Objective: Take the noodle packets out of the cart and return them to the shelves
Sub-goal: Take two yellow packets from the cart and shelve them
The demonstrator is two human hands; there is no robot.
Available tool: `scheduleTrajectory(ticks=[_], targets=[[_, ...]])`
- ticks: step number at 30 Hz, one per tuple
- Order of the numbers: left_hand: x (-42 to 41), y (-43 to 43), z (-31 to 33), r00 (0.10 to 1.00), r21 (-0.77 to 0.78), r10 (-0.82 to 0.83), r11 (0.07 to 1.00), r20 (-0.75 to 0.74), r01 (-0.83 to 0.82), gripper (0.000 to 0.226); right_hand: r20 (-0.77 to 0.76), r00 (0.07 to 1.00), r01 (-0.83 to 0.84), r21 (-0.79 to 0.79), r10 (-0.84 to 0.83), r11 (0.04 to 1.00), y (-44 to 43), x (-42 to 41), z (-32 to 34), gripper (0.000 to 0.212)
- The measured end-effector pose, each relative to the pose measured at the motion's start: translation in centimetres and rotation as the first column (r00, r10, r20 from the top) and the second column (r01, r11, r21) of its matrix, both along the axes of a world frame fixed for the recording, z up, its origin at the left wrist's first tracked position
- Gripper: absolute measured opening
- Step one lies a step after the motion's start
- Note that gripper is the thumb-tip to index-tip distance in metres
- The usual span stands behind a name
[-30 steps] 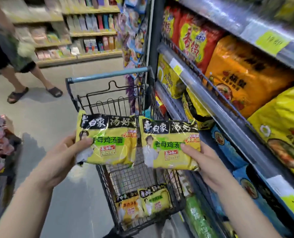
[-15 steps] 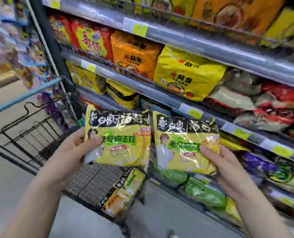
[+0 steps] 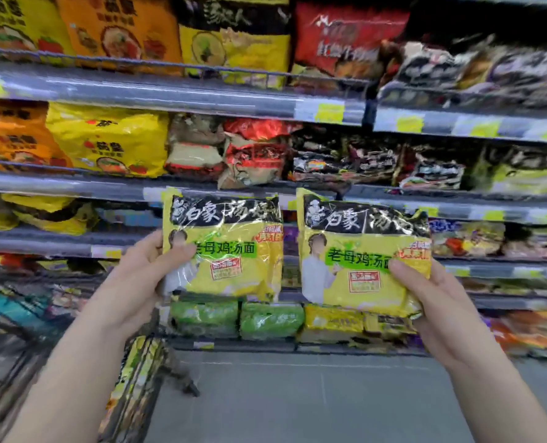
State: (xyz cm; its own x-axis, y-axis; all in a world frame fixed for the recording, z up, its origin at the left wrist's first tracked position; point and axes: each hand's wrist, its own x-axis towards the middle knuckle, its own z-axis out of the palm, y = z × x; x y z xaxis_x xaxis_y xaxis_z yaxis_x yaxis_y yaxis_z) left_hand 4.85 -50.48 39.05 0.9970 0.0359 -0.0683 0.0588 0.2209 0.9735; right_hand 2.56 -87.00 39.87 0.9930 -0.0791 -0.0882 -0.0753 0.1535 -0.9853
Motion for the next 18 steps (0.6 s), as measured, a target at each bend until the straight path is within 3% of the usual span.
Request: scheduleTrajectory(ticks=[3, 4, 7, 9, 11, 14, 16, 18], targets=[[-0.7, -8.4, 0.6, 0.998, -0.027, -0.054, 0.998, 0.016, 0.055, 0.024, 0.057, 0.997, 0.062, -0.020, -0.061, 0.998, -7.5, -3.3, 1.1, 0.026], [-0.9, -10.9, 0.7, 0.994, -0.021, -0.107, 0.994, 0.013, 0.108, 0.033, 0.067, 0.994, 0.088, -0.022, -0.087, 0.996, -10.0, -4.4, 1.2, 0.023], [-1.5, -18.1, 0.8, 0.982, 0.023, -0.191, 0.981, 0.014, 0.190, 0.106, 0.089, 0.985, 0.153, -0.033, -0.150, 0.988, -16.9, -7.6, 1.8, 0.023], [-1.9, -22.6, 1.1, 0.969, 0.032, -0.245, 0.969, 0.000, 0.245, 0.129, 0.101, 0.977, 0.193, -0.030, -0.189, 0.981, -21.1, -9.7, 2.1, 0.034], [-2.8, -27.0, 2.0, 0.949, 0.041, -0.313, 0.949, 0.021, 0.312, 0.116, 0.118, 0.965, 0.237, -0.015, -0.233, 0.971, -24.6, -11.7, 2.3, 0.049], [-3.5, -32.9, 2.7, 0.922, 0.061, -0.387, 0.921, 0.027, 0.385, 0.109, 0.132, 0.943, 0.307, 0.007, -0.306, 0.952, -29.2, -14.5, 2.5, 0.052], [-3.4, -36.2, 3.0, 0.891, 0.088, -0.451, 0.891, 0.048, 0.446, 0.069, 0.144, 0.925, 0.353, 0.015, -0.352, 0.935, -31.7, -16.2, 2.6, 0.046], [-3.0, -39.4, 2.9, 0.867, 0.102, -0.495, 0.866, 0.055, 0.489, 0.051, 0.141, 0.907, 0.397, 0.032, -0.397, 0.917, -34.0, -17.7, 2.4, 0.041]])
